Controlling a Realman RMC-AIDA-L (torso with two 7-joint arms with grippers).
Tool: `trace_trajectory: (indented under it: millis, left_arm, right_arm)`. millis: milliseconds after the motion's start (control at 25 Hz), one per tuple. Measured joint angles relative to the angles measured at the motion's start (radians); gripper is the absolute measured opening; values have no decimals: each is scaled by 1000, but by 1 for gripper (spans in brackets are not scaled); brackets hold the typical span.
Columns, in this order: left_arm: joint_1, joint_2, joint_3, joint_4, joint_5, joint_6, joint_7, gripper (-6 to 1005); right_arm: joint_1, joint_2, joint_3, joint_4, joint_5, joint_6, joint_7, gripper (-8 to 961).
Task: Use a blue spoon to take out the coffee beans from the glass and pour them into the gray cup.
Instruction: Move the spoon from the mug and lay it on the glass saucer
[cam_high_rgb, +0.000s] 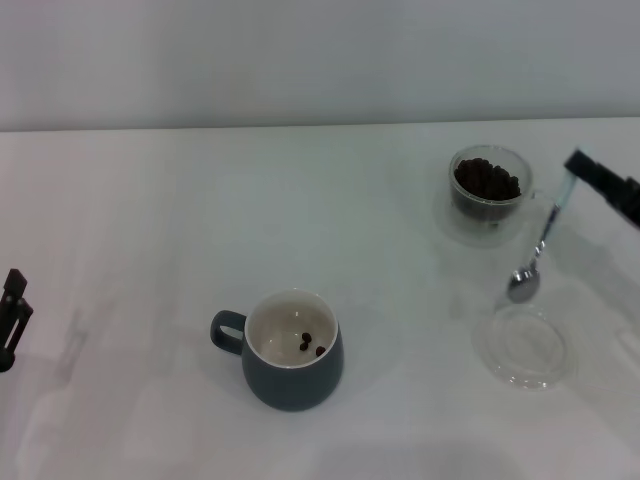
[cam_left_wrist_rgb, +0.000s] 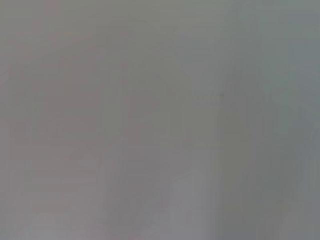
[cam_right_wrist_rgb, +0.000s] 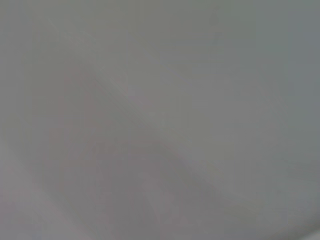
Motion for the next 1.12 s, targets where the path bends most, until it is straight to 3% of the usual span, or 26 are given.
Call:
trace_trajectory:
  millis: [360, 1120]
  left_arm:
    - [0, -1, 0, 2, 0, 0, 0, 735]
    - [-2, -2, 1, 3, 2, 0, 0, 736]
  right_arm:
    - [-1, -3, -10, 41, -67, 39, -13, 140]
    - [-2, 52, -25, 40, -111, 141, -54, 155]
